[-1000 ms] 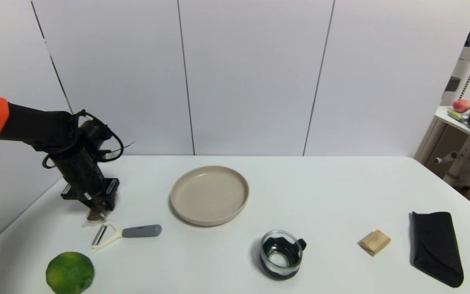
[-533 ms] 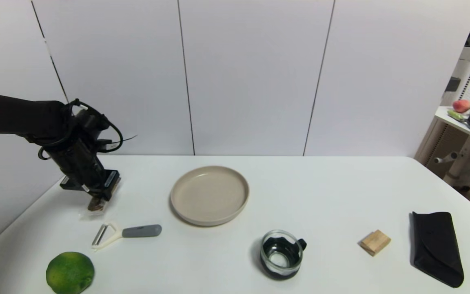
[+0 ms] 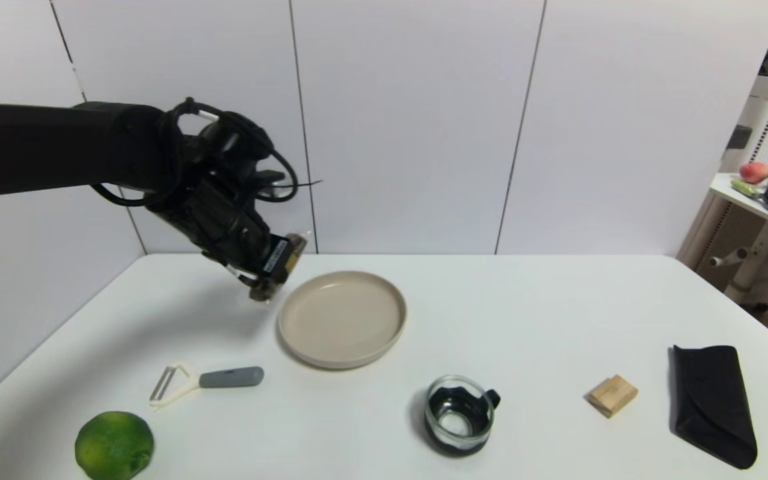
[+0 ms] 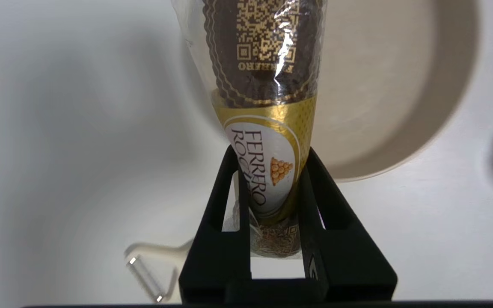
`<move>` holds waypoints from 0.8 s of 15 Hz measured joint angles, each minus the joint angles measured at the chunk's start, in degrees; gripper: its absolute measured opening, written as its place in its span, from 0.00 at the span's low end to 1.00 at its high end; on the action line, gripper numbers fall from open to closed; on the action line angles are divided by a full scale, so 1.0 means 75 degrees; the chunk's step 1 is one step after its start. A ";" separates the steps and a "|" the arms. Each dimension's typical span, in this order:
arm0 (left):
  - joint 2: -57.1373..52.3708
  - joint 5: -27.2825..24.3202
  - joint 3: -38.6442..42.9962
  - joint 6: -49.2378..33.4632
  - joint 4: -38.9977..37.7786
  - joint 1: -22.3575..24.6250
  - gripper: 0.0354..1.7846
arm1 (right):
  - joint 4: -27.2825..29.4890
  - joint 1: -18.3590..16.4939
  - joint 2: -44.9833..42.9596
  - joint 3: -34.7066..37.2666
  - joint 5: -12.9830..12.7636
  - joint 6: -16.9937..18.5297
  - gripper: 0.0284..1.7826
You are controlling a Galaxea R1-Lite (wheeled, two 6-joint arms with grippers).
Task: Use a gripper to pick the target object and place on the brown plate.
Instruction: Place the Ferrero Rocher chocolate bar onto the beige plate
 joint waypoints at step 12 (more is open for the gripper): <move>0.0551 0.0003 0.0018 0.0003 -0.0632 -0.1078 0.66 | 0.0003 0.0000 0.0000 0.0000 0.0000 -0.0003 0.95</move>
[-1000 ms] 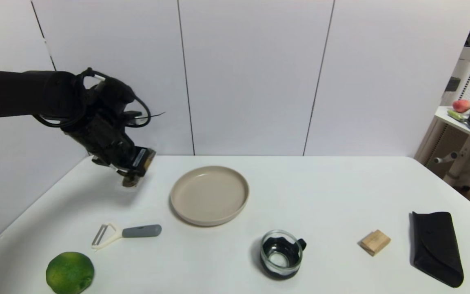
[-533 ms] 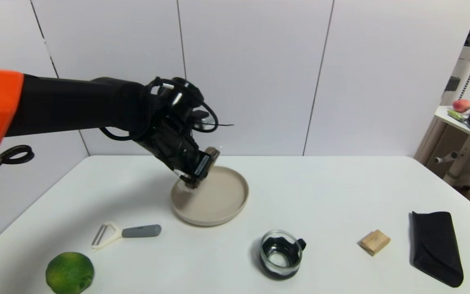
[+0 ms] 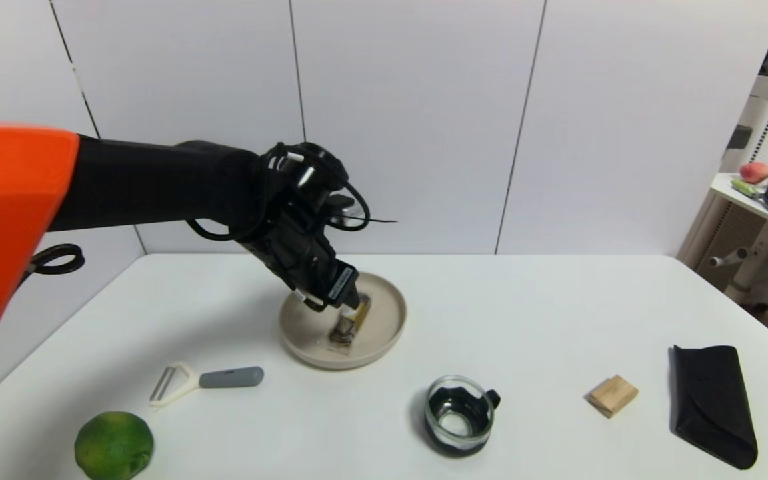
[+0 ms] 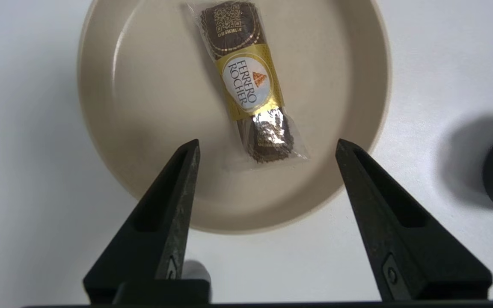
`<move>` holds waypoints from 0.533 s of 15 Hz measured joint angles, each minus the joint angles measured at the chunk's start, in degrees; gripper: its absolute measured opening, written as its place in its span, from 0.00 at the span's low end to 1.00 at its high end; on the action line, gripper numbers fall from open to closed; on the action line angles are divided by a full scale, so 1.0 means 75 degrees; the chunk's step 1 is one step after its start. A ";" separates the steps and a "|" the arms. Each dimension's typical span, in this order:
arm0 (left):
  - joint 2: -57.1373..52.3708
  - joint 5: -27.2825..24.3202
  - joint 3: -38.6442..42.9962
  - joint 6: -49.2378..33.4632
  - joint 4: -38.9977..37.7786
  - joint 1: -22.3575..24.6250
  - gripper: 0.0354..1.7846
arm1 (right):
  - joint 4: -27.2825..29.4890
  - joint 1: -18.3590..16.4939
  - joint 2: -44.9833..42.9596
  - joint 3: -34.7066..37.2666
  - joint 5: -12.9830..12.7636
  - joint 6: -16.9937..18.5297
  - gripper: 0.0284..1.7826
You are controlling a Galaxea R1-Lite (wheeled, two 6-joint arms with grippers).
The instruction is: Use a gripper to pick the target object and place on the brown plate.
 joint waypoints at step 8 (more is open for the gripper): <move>-0.3738 0.0007 0.2513 -0.0033 -0.0397 0.0088 0.85 | -0.0003 0.0000 0.0000 0.0000 0.0000 0.0000 0.95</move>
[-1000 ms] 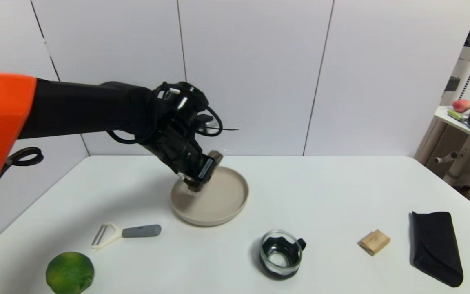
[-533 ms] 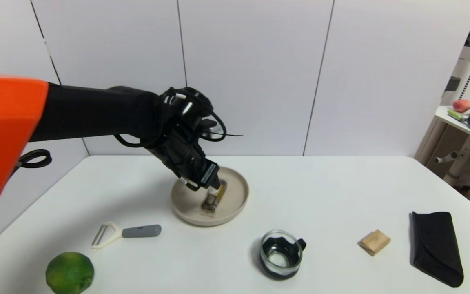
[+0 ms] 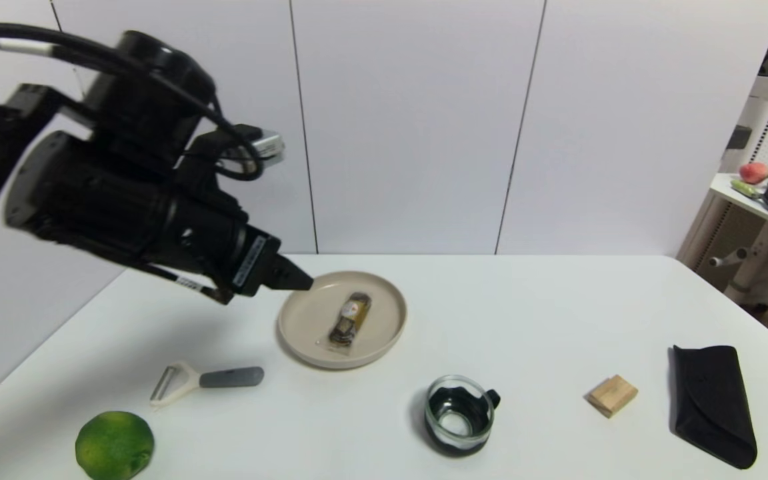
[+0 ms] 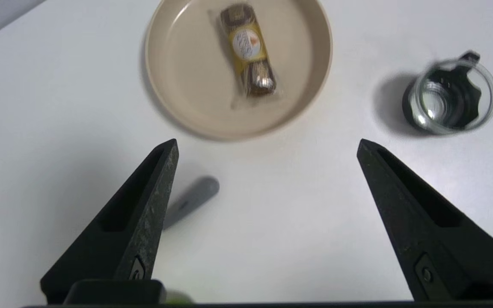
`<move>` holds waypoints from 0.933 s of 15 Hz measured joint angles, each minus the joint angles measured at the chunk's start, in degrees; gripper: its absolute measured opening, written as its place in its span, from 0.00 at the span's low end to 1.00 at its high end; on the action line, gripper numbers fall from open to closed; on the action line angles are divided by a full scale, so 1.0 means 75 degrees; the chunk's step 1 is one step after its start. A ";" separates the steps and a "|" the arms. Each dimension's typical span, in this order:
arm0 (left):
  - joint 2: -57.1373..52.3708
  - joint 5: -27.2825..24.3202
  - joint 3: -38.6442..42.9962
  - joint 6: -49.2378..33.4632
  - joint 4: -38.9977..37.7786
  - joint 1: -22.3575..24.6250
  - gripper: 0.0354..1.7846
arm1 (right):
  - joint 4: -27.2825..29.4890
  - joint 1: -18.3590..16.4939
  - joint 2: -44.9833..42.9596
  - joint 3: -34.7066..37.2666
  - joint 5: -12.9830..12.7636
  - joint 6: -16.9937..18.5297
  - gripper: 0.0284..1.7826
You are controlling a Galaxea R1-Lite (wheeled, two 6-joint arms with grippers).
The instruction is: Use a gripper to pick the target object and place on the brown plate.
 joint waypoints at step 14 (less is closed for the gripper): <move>-0.8548 -0.0059 1.0321 0.0790 -0.5848 0.3465 0.94 | 0.0000 0.0000 0.0000 0.0000 0.0000 0.0003 0.95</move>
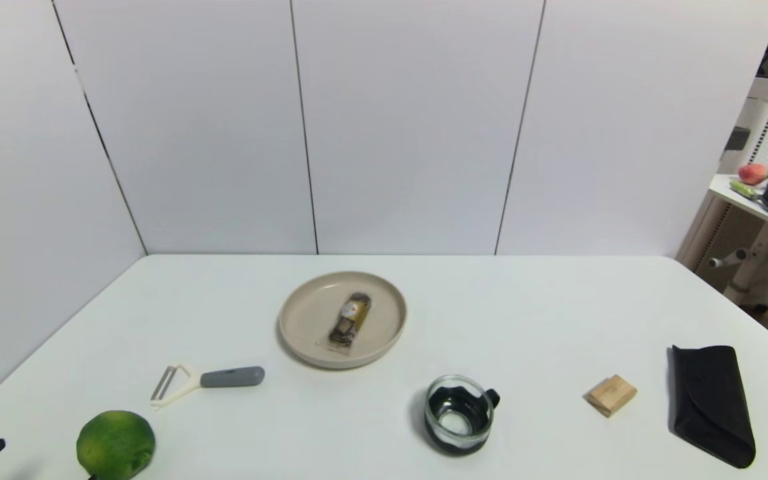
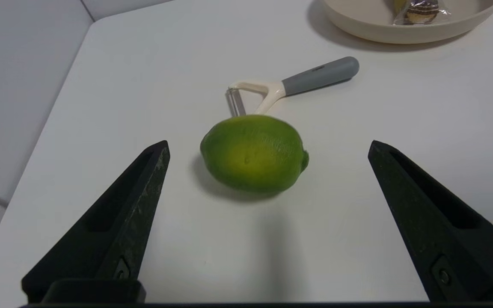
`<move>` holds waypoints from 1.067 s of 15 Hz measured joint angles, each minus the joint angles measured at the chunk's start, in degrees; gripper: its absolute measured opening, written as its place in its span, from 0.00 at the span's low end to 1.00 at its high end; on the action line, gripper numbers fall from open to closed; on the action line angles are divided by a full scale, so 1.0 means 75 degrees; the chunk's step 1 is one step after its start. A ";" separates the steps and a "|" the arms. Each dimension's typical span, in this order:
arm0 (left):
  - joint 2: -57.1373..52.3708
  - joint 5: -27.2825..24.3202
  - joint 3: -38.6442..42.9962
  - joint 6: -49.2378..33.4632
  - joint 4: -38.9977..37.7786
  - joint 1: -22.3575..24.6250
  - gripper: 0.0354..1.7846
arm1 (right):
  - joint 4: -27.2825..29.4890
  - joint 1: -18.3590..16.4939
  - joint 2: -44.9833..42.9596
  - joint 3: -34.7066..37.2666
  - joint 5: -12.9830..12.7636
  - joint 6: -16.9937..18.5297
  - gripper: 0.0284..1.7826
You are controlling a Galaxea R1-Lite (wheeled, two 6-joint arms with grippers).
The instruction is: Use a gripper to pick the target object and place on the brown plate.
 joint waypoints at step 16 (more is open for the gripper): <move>-0.3337 0.0049 0.0377 -0.0600 0.1419 0.0558 0.94 | 0.0003 0.0000 0.0000 0.0000 0.0003 -0.0003 0.95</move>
